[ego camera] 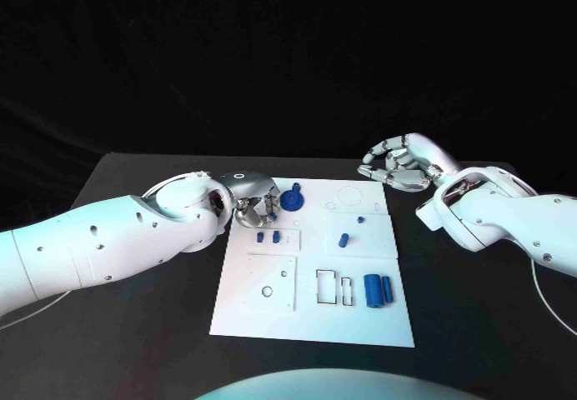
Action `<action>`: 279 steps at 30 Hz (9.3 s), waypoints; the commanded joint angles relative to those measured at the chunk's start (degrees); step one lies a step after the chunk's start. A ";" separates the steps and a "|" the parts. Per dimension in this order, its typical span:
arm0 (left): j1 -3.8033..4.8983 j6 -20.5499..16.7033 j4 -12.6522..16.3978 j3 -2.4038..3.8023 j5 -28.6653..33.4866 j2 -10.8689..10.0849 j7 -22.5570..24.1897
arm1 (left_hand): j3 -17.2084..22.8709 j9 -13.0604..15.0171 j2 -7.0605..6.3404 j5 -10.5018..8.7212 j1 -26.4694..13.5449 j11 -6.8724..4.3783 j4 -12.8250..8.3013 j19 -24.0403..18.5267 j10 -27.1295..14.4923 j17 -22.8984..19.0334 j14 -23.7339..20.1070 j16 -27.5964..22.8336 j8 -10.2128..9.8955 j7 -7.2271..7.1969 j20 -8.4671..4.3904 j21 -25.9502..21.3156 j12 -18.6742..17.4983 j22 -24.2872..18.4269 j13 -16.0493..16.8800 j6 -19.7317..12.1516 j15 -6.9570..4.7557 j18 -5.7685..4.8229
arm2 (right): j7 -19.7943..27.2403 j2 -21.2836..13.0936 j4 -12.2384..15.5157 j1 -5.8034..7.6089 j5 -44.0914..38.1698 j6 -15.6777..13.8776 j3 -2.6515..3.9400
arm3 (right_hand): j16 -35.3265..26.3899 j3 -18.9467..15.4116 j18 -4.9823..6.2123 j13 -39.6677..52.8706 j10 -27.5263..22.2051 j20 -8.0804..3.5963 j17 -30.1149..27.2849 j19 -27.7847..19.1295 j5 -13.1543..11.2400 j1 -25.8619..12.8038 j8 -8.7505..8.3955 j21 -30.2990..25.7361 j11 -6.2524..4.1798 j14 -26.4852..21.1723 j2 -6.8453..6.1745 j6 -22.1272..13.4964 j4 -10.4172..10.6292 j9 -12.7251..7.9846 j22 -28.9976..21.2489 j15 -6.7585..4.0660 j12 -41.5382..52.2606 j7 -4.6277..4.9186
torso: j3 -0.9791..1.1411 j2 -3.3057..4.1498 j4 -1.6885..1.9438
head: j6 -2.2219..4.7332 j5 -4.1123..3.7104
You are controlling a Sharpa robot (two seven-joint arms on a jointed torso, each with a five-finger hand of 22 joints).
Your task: Assemble the parts on the task board
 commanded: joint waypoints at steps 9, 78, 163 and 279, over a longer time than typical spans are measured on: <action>-0.02 1.94 -0.04 0.01 0.09 0.37 -0.27 | -0.28 0.08 0.06 -0.23 -0.43 0.13 -0.22 0.25 0.35 0.05 0.45 0.28 -0.21 0.12 -0.03 0.29 -0.39 0.04 -0.08 0.31 -0.04 -0.90 | 0.48 0.02 0.08 -0.05 -0.75 0.43 0.00 | -0.30 0.05 1.13 -0.05 -0.41 0.02 5.52 -0.21 0.27 0.41 0.39 -0.31 -0.05 3.43 0.10 -0.04 -0.11 0.07 2.71 -0.33 -0.20 -0.12 | 0.01 -0.01 0.04 | -0.09 -0.05; -0.02 1.30 -0.38 0.00 1.41 0.24 -0.07 | 0.00 0.32 0.48 -0.22 -0.15 0.03 -0.65 0.98 1.75 -0.49 0.62 0.17 -0.44 0.23 -0.43 1.15 -1.29 1.21 0.15 1.41 -0.17 -1.16 | 0.57 -0.05 0.12 -0.07 -0.57 0.27 0.00 | -0.37 0.01 1.14 -0.01 -0.29 -0.01 5.50 -0.21 0.30 0.49 0.49 -0.42 -0.08 3.42 0.10 -0.07 -0.08 0.08 2.69 -0.37 -0.14 -0.14 | 0.03 0.00 0.03 | -0.30 0.01; -0.11 3.49 -1.81 -0.20 1.37 1.83 -1.51 | 0.06 -0.07 0.42 -0.21 -0.48 0.35 -0.89 0.48 1.70 -0.18 0.56 0.18 -2.44 0.70 -0.60 0.59 -3.22 0.58 0.33 0.03 0.05 -1.05 | 0.47 0.02 0.11 -0.10 -0.73 0.34 0.00 | -0.48 -0.08 1.17 -0.12 -0.29 -0.04 5.41 -0.26 0.31 0.50 0.60 -0.66 -0.10 3.40 0.10 -0.14 -0.05 0.08 2.61 -0.39 -0.22 -0.16 | 0.03 0.00 0.00 | -0.59 -0.07; -0.20 -4.01 4.89 1.22 83.79 -10.03 29.07 | -6.08 -1.23 1.14 -0.34 -3.16 1.26 0.13 -23.57 1.16 -32.43 -24.38 -20.97 -6.70 1.41 1.67 -31.18 -1.54 -30.20 3.22 -0.97 1.83 4.34 | -17.27 -0.62 3.73 -2.34 -47.44 18.22 -0.12 | -5.19 18.97 0.91 -54.21 -12.76 0.71 -1.66 0.94 -6.96 8.51 -5.53 -0.79 1.72 2.58 -8.07 5.46 -8.48 -5.99 3.98 0.75 -59.06 0.53 | -0.12 0.02 0.12 | 1.74 -6.04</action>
